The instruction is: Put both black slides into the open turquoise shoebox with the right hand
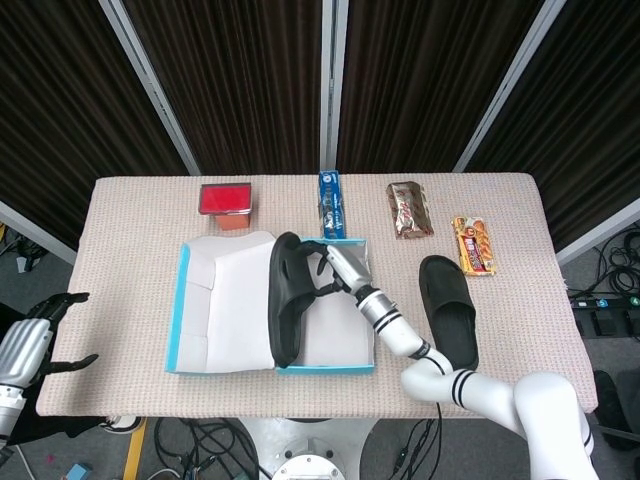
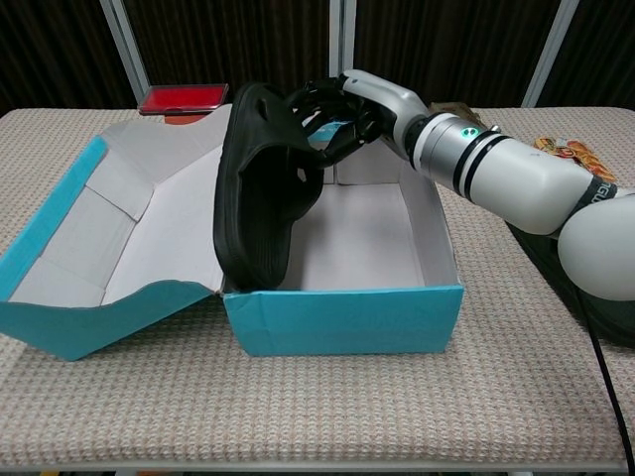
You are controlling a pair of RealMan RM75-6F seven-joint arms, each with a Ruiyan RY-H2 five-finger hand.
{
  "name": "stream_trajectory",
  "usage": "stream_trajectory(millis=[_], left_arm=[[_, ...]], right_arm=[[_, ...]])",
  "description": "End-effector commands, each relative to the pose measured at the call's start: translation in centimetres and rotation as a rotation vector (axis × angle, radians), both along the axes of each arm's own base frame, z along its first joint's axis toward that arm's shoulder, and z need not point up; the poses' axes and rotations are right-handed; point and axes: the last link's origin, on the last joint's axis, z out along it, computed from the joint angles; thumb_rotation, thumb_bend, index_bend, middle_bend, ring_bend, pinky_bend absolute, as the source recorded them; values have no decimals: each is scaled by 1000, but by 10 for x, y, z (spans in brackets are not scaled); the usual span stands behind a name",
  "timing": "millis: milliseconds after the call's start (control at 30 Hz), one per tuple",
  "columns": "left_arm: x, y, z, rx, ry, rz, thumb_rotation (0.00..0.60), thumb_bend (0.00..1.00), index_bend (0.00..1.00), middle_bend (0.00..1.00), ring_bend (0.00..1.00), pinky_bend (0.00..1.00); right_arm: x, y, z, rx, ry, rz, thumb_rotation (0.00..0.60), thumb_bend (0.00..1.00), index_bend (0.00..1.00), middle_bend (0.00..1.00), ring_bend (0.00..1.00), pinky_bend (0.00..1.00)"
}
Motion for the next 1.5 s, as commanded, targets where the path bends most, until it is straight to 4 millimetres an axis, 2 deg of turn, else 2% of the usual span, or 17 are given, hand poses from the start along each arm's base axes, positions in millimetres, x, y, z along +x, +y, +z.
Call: stream_trajectory(millis=[33,367,733,1000,1100,1167,1200,1267,1400,1500], left_arm=[[0,1,0,1,-1,0,600,40,175,216,123,184],[-1,2,-1,3,-7,2,600,40,175,216,123,184],[0,4,-4,-2,-21,4,600,40,175,216,123,185],[-1,4,-4,1,-25,7,600,41,175,216,123,184],[-2,4,-4,2,-25,7,600,41,175,216,123,184],[-2,4,-4,3,-26,7,600,40,175,216,123,184],[-2,4,-4,3,-26,7,600,40,175,216,123,184],[-2,4,-4,3,-26,7,600,40,175,216,123,184],[-2,4,-4,1,-28,4,600,41,175,216,123,184],[-1,5,-4,0,-27,0,600,41,175,216,123,184]], right_arm=[[1,0,-4,8,15,0,600,293,589,555,423,494],[-5,-3,-14,33,60,-43,600,297,589,554,423,494],[-14,-9,-7,43,165,-63,600,305,589,554,421,494],[-5,-7,-10,36,234,-17,600,312,589,554,421,494],[-1,-5,-11,56,229,-14,600,274,583,536,411,488],[2,-3,-12,82,218,-7,600,157,528,496,367,455],[3,-2,-12,98,214,-6,600,85,471,461,324,424],[4,-1,-10,126,210,1,600,10,351,396,236,361],[2,-2,-6,150,206,7,600,0,184,274,91,257],[2,-2,-2,160,205,13,600,0,96,204,25,220]])
